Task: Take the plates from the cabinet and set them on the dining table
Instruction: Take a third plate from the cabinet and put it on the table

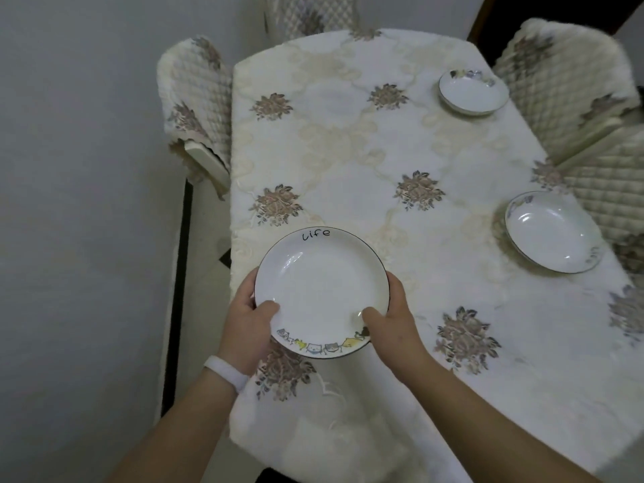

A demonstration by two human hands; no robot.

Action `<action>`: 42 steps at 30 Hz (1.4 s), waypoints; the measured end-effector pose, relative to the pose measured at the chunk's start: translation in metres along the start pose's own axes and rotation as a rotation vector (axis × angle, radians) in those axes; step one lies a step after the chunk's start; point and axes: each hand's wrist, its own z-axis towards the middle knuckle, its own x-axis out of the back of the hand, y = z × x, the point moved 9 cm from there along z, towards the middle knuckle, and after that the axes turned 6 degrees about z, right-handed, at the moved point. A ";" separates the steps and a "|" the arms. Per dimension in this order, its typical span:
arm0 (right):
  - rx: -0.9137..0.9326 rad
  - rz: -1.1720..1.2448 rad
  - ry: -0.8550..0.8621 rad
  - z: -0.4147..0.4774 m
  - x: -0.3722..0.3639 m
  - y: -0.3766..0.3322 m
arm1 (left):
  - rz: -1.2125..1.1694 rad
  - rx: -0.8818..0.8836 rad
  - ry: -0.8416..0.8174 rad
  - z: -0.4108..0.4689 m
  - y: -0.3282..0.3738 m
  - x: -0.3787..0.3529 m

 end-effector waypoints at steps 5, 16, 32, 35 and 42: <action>-0.018 -0.038 0.059 0.021 -0.021 0.000 | 0.095 -0.014 -0.077 0.047 -0.004 0.012; -0.079 -0.149 0.101 0.063 -0.027 0.015 | 0.221 -0.075 -0.138 0.099 -0.023 0.004; -0.107 -0.297 0.045 0.123 -0.014 0.047 | 0.698 0.009 -0.105 0.153 -0.066 -0.006; -0.099 -0.321 0.040 0.127 -0.014 0.049 | 0.751 -0.006 -0.128 0.155 -0.068 -0.007; -0.114 -0.344 0.018 0.130 -0.012 0.046 | 0.750 -0.006 -0.183 0.155 -0.061 -0.012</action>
